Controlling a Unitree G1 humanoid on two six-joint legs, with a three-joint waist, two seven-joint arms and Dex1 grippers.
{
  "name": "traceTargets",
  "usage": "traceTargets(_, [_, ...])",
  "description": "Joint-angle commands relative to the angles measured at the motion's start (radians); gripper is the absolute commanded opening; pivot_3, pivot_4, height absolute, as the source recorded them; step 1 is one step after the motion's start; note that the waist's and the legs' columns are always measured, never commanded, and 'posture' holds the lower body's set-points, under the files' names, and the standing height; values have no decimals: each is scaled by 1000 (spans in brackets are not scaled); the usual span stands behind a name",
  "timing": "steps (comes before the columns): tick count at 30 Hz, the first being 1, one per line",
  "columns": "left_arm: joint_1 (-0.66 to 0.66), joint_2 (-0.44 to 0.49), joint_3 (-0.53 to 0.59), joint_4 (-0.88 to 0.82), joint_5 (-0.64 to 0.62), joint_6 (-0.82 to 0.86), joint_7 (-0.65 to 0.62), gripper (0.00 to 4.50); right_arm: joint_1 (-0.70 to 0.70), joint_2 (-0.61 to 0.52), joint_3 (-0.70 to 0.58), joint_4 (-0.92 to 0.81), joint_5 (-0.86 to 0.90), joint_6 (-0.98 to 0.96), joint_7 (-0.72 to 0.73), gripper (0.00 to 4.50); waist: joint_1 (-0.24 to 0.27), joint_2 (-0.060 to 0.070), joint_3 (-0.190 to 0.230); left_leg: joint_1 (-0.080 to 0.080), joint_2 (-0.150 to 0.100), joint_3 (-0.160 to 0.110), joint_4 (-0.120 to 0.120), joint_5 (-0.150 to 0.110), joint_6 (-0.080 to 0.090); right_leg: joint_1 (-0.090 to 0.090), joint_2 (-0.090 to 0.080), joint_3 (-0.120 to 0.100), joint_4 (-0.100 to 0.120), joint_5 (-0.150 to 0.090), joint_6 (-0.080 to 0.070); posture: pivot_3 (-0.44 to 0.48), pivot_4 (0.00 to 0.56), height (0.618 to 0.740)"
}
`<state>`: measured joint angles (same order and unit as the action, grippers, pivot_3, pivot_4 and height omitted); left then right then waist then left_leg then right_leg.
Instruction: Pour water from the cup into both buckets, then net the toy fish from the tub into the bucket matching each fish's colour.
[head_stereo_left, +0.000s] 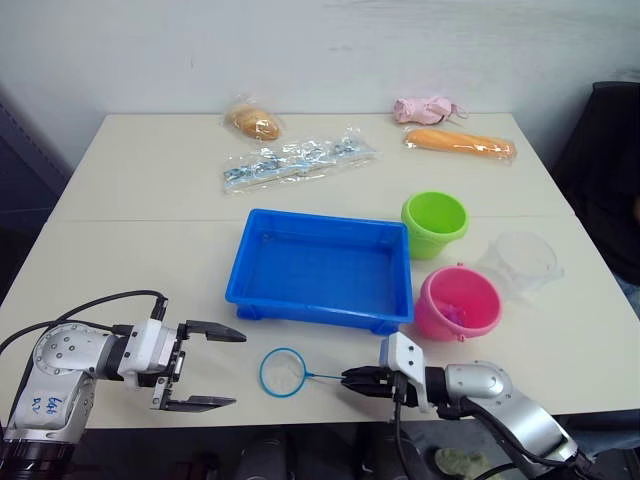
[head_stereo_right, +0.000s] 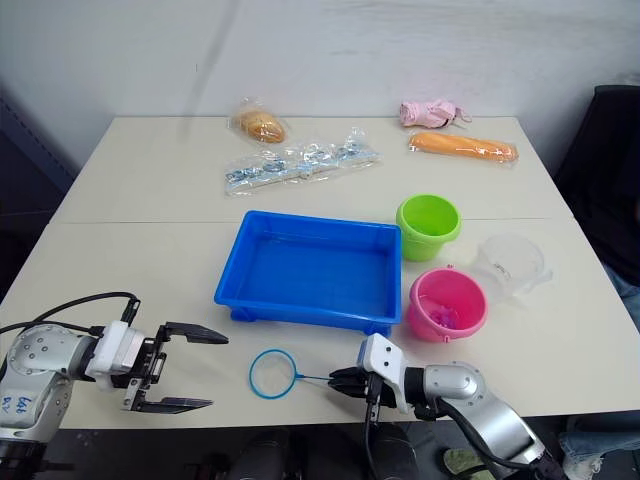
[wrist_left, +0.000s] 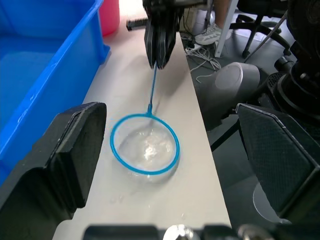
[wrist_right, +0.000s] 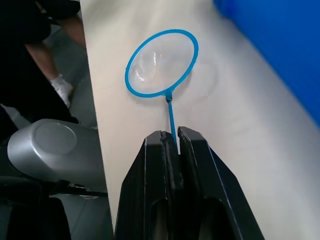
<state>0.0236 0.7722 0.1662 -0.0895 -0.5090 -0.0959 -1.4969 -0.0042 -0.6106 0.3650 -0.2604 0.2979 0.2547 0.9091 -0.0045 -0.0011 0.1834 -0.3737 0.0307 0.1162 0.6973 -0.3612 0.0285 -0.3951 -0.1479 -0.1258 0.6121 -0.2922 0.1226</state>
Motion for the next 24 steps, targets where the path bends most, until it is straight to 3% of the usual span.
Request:
traceTargets(1, [8, 12, 2, -25, -20, 20, 8, 4470, -19, 14, 23, 49, -28, -72, 60, 0, 0, 0, 0, 0, 0, 0, 0, 0, 0, 0, 0, 0, 0, 0, 0, 0, 150, 740])
traceTargets(5, [12, 13, 7, -30, -27, 42, 14, 4470, -48, 50, 20, 108, -42, -109, 74, 0, -1, 0, 0, 1, 1, 0, 0, 0, 0, 0, 1, 0, 0, 0, 0, 0, 150, 740])
traceTargets(7, [12, 14, 6, -33, -27, 48, 15, 4500, -69, 59, 12, 130, -50, -131, 81, 841, -1, 0, 0, 1, 1, 0, 0, 0, 0, 0, 1, 0, 1, 0, 0, 0, 150, 740])
traceTargets(8, [12, 14, 6, -35, -26, 51, 16, 4500, -79, 62, 7, 137, -52, -137, 85, 1023, -1, 0, 0, 1, 1, 0, 0, 0, 0, 0, 1, 0, 1, 0, 0, 0, 150, 740])
traceTargets(11, [13, 14, 7, -40, -26, 59, 21, 4500, -95, 64, -5, 140, -53, -155, 97, 2509, -1, 0, 0, 1, 1, 0, 0, 0, 0, 0, 0, 0, 1, 0, 0, 0, 150, 740])
traceTargets(15, [35, 30, 31, -54, -31, 90, 40, 4500, -83, 13, -59, 12, -7, -142, 121, 4438, 0, 1, 0, 1, 1, 0, 0, 0, 0, 0, 0, 0, 1, 0, 0, 0, 150, 740])
traceTargets(19, [67, 66, 85, -61, -12, 134, 100, 4500, -2, -101, -173, -206, 87, -107, 170, 4438, 4, 2, 1, 1, 0, 0, 0, 0, 0, 0, 0, 0, 0, 0, 0, 0, 150, 740])
traceTargets(24, [68, 93, 128, -5, -4, 126, 115, 4500, 83, -226, -388, -343, 207, -55, 177, 4438, 4, 2, 1, 2, 0, 0, -1, -1, 0, 1, -1, 0, -3, 0, 0, 0, 150, 740])
